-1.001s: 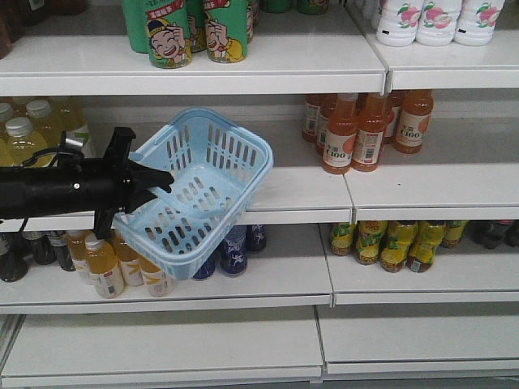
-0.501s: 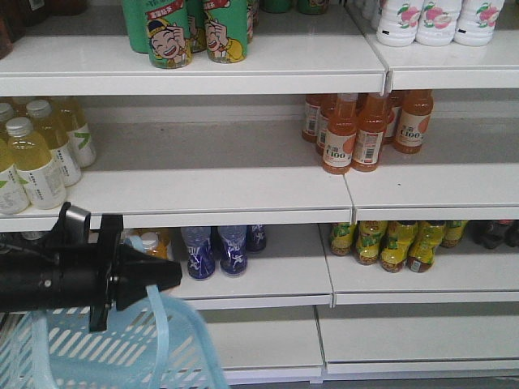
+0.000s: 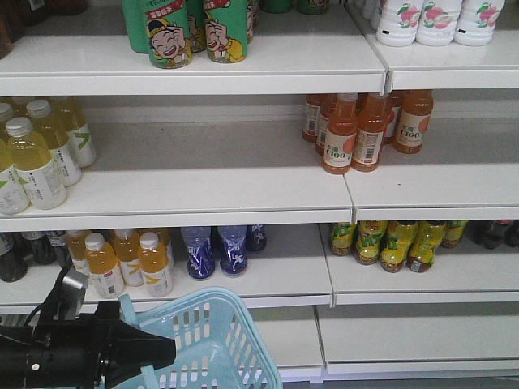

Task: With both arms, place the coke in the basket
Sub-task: 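Lift the basket off the shelf with the left gripper and lower it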

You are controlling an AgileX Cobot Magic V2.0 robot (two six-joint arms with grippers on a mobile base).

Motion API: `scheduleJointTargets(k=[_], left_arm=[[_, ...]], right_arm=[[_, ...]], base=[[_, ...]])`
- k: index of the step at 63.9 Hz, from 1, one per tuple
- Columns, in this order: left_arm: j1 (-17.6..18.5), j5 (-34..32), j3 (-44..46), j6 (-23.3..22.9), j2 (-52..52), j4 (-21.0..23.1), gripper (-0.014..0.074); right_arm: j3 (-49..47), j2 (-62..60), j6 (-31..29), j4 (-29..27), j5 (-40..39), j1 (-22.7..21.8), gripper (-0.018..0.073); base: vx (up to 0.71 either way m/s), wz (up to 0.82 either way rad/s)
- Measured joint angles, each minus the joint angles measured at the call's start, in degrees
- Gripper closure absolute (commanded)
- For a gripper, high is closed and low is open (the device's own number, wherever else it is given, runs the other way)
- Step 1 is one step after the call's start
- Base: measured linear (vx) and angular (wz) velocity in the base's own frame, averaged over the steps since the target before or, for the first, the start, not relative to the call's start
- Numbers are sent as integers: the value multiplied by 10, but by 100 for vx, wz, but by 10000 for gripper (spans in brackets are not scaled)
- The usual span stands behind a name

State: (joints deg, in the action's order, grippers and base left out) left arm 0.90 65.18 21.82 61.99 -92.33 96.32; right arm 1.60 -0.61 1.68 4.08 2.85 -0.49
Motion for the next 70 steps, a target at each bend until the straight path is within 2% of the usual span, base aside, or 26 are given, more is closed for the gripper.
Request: scheduleJointTargets(k=[29, 44, 51, 63, 70], left_arm=[[0, 0, 23, 4, 0, 6, 604], [1, 0, 93, -41, 0, -5, 603], [11, 0, 108, -56, 0, -7, 603], [54, -5, 111, -65, 0, -7, 603], [61, -15, 111, -66, 0, -5, 603]], right_arm=[[0, 0, 0, 0, 0, 0, 569], [0, 0, 0, 0, 0, 0, 569], [0, 0, 0, 0, 0, 0, 569], [0, 0, 0, 0, 0, 0, 569], [0, 0, 0, 0, 0, 0, 569]], base=[[0, 0], [0, 0], [0, 0], [0, 0], [0, 0]])
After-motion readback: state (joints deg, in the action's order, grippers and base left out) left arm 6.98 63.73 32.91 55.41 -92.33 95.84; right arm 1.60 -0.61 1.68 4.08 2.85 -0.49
